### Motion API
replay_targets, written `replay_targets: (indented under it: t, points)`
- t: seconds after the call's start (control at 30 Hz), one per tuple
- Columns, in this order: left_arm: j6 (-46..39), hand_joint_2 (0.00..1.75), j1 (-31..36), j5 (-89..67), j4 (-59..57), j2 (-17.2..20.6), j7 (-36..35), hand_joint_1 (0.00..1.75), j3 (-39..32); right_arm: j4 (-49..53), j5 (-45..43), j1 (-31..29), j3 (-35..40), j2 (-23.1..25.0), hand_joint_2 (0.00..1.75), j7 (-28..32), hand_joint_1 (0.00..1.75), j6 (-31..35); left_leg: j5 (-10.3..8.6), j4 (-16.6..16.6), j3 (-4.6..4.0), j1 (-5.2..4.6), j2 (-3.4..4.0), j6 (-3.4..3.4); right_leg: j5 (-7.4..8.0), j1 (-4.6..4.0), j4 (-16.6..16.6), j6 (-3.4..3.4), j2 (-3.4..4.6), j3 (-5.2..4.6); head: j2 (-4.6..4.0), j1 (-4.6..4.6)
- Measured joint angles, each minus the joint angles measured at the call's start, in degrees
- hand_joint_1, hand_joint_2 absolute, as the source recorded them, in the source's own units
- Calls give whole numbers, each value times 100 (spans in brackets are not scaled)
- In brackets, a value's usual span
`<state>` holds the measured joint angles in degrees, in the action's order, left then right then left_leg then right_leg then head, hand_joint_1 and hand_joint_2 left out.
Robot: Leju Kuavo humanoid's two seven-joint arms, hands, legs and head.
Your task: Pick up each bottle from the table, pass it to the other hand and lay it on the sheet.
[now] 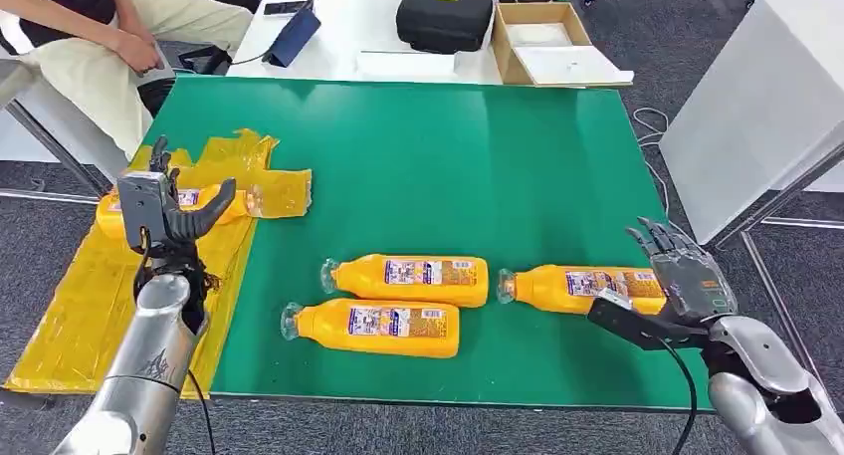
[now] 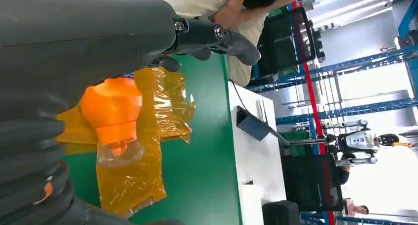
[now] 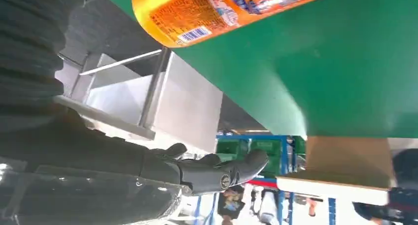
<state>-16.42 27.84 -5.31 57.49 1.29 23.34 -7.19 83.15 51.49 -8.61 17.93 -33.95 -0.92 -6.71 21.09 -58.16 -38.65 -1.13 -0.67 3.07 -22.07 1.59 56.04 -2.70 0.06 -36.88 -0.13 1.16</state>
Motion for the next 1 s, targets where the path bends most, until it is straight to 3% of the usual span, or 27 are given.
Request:
replay_targets:
  t: [0.43, 1.0]
  points:
    - [24, 175, 102, 46, -210, -17, -2, 0, 147, -873, 223, -481, -466, 112, 175, 234, 0, -409, -2, 0, 0, -1, 0, 2, 4, 1, 0, -2, 1, 2, 0, -2]
    - [-28, 175, 248, 114, -389, -35, -33, 0, 203, -1852, -140, -1406, 50, 112, 175, 439, 0, -686, -2, 0, -1, -1, 0, 2, 3, 0, 0, -1, 1, 2, 0, -2]
